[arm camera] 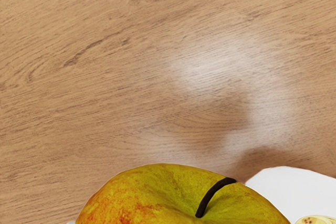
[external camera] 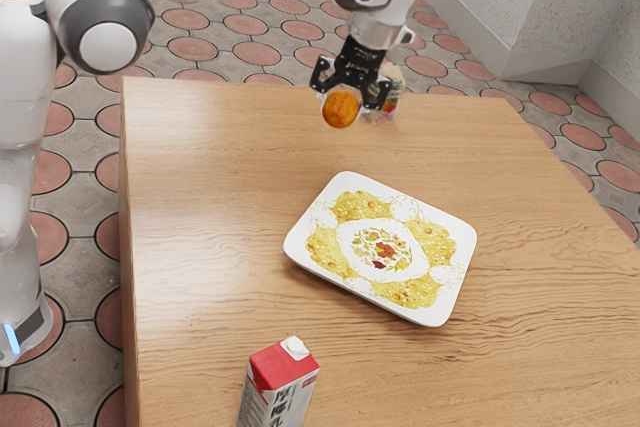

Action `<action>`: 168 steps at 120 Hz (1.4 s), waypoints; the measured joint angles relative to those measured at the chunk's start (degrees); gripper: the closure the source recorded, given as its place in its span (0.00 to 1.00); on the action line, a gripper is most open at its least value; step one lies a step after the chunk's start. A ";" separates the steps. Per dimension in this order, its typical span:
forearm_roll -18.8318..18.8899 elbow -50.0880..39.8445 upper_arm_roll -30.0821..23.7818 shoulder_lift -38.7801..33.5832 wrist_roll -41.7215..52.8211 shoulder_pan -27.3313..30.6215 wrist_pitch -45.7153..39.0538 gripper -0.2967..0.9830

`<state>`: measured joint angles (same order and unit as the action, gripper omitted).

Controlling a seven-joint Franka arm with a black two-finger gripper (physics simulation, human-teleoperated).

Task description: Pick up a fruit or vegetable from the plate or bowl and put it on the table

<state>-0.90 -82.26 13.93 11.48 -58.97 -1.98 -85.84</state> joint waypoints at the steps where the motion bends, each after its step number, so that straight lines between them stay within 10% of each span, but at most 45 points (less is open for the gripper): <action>1: -0.01 0.00 0.07 0.01 0.08 0.01 0.02 0.49; 124: 0.42 -0.09 7.89 4.05 6.99 3.49 -3.65 0.49; 168: 3.61 -0.03 1.08 1.33 8.31 2.93 -4.93 0.25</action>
<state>2.71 -82.30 15.01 12.81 -50.66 0.95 -90.77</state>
